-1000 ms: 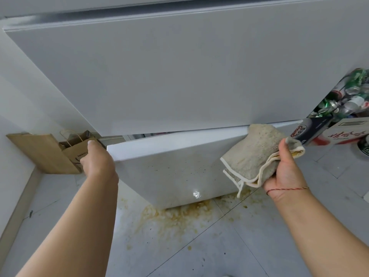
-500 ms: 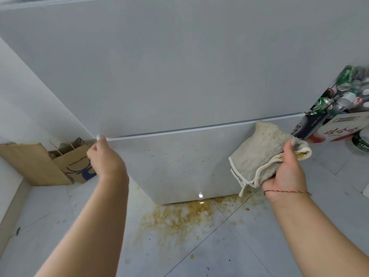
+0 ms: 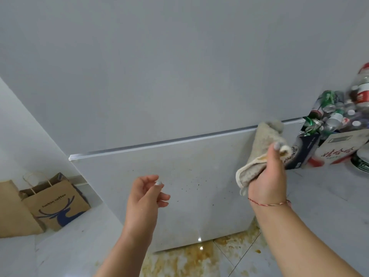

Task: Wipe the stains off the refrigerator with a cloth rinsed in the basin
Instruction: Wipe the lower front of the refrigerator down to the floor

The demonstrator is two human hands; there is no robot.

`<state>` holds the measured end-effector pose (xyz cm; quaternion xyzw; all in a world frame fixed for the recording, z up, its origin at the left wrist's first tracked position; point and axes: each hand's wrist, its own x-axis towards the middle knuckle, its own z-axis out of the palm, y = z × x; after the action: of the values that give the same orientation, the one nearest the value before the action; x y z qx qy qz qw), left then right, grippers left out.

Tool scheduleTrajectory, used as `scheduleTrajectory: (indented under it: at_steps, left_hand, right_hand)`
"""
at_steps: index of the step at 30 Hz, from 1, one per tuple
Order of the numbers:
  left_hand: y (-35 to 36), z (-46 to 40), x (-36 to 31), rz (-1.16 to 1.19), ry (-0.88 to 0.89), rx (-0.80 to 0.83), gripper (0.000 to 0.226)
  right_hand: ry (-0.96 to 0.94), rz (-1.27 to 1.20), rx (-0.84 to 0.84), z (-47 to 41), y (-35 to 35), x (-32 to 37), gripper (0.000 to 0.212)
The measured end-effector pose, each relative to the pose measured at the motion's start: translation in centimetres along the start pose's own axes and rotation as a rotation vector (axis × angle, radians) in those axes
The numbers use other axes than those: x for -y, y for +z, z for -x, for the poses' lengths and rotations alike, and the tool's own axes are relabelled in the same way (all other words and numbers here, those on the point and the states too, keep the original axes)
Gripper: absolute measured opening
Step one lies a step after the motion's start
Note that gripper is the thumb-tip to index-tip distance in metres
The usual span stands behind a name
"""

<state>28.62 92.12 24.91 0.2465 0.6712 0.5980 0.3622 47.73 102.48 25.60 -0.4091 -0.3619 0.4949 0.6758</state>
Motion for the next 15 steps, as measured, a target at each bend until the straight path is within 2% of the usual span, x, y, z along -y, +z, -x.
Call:
scheduleTrajectory:
  at_steps: [1,2,4,5,8,11,15]
  left_hand:
    - [0.0,-0.3,0.3,-0.014,0.027,0.010,0.017]
    - [0.1,-0.7,0.9,-0.019,0.069,0.030,0.017]
    - [0.1,-1.6,1.9,-0.023,0.138,0.065,0.017]
    - [0.2,-2.0,2.5,-0.024,0.180,0.084,0.017]
    - [0.1,-2.8,3.9,-0.039,0.319,0.124,0.016]
    - [-0.3,-3.6,5.8,-0.049,0.450,0.129,0.018]
    - [-1.1,-4.7,8.3,-0.009,0.514,0.093,0.019]
  right_hand:
    - [-0.057,0.081,0.085,-0.1,0.4,-1.5,0.083]
    - [-0.167,0.184,0.154,-0.1,0.6,-3.6,0.089]
    - [-0.456,0.525,0.248,-0.7,0.4,-7.0,0.085]
    - [-0.602,0.714,0.237,-1.4,0.0,-8.1,0.085]
    - [-0.985,1.051,-0.065,-4.5,-1.5,-9.1,0.067]
    - [-1.178,1.006,-0.195,-7.6,-2.0,-10.3,0.045]
    - [-1.240,0.936,-0.236,-7.1,1.3,-12.6,0.054]
